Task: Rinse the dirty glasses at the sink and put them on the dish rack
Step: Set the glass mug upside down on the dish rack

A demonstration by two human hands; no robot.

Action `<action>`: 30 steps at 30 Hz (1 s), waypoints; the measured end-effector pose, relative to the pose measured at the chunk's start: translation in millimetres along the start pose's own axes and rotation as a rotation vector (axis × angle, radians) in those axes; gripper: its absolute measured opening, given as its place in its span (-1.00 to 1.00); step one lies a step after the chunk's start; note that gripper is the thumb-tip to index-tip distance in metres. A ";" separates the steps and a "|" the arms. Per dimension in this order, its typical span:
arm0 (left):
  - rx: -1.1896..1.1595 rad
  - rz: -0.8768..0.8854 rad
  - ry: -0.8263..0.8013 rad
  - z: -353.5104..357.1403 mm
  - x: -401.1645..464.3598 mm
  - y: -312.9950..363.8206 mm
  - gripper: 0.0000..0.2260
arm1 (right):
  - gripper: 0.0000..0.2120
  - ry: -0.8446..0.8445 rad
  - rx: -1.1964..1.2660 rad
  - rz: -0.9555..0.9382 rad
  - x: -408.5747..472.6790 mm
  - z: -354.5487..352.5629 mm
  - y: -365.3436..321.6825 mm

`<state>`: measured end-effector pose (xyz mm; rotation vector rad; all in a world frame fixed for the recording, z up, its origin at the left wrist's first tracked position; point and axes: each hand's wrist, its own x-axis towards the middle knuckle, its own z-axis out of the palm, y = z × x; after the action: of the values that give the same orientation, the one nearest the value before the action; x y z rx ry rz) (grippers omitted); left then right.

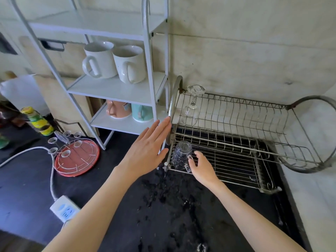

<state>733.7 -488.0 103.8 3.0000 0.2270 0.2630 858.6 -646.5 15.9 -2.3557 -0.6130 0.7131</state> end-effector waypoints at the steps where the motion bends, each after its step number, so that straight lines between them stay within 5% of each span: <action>1: -0.005 -0.019 -0.001 -2.1 -3.9 2.7 -0.39 | -0.49 0.014 -0.081 -0.050 -6.7 -0.6 -1.7; 13: -0.032 -0.340 -0.138 44.2 -194.8 -1.9 -0.48 | -0.46 0.035 -0.376 -0.390 -131.8 60.7 -61.2; 30: -0.048 -0.855 -0.030 -41.9 -543.7 -133.7 -0.39 | -0.42 -0.241 -0.401 -0.856 -276.7 324.5 -253.4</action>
<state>178.3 -438.9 38.1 2.5509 1.3955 0.1212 389.1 -491.2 54.6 -2.0239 -1.8534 0.4892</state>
